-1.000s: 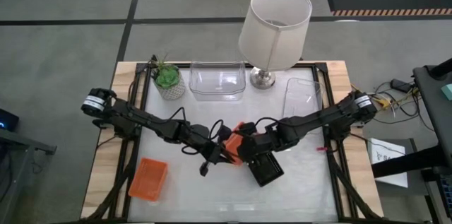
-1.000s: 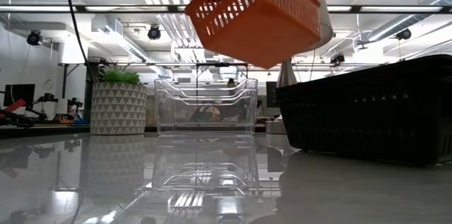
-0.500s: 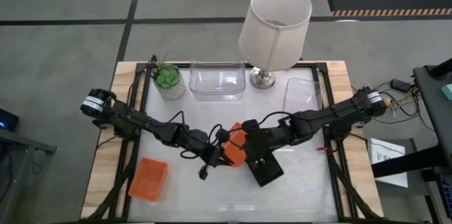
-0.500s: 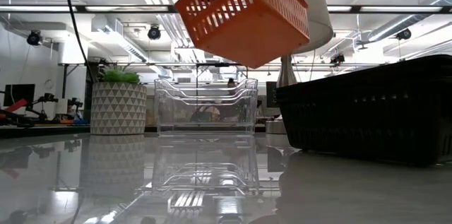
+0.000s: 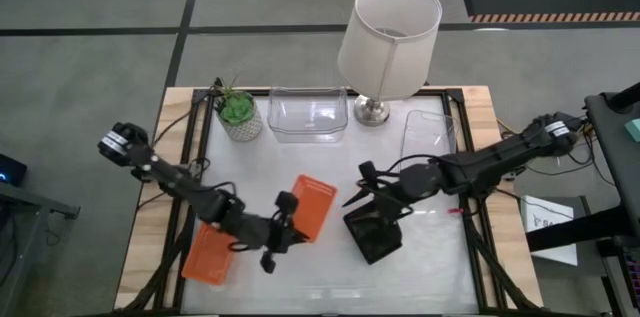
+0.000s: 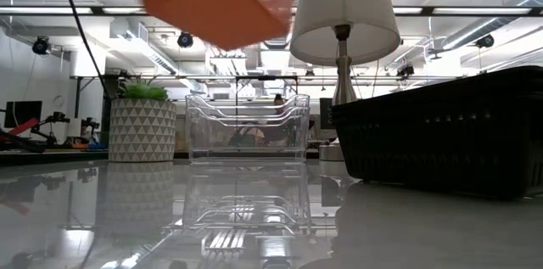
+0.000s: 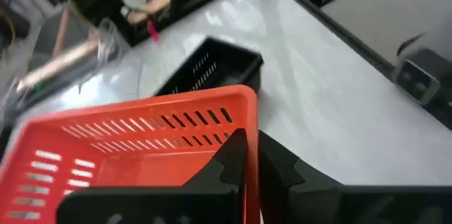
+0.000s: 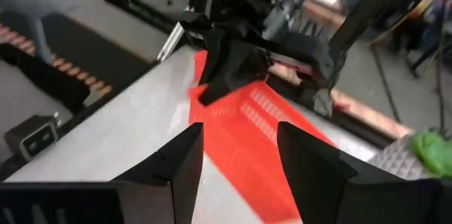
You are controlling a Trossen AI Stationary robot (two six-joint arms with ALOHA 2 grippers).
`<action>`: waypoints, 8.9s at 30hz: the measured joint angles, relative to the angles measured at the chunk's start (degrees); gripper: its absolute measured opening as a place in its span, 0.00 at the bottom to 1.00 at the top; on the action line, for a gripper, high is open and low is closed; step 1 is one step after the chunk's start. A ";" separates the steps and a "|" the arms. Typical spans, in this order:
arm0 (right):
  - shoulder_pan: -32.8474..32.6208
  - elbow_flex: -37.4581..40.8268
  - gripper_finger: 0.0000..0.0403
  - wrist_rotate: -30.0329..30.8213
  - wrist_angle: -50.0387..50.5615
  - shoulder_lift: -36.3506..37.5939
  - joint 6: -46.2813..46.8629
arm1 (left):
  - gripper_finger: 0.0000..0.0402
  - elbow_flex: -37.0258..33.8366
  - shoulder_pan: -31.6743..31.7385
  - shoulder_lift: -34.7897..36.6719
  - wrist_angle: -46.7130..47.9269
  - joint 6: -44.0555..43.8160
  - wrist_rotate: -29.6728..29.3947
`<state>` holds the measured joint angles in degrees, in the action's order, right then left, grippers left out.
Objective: Stack baskets by color
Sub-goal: Stack the right orange bin on the left orange bins, then stack the right transparent bin on the left transparent bins
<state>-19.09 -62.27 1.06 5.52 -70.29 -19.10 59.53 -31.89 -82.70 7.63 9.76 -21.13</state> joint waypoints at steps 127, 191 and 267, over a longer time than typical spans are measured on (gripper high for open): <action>0.00 9.06 0.45 0.42 -3.29 2.37 1.08 | 0.01 9.31 -21.80 1.47 61.77 -133.75 15.01; -0.04 13.48 0.43 2.73 -2.02 2.18 24.04 | 0.18 -6.41 -0.33 7.49 1.51 -19.79 1.21; 14.86 12.87 0.03 -1.52 49.95 3.88 40.16 | 0.16 -14.89 16.46 18.04 2.04 -6.45 -13.82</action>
<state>-4.23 -49.40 -0.47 55.48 -66.41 21.06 44.64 -15.43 -64.66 9.67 3.31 -34.95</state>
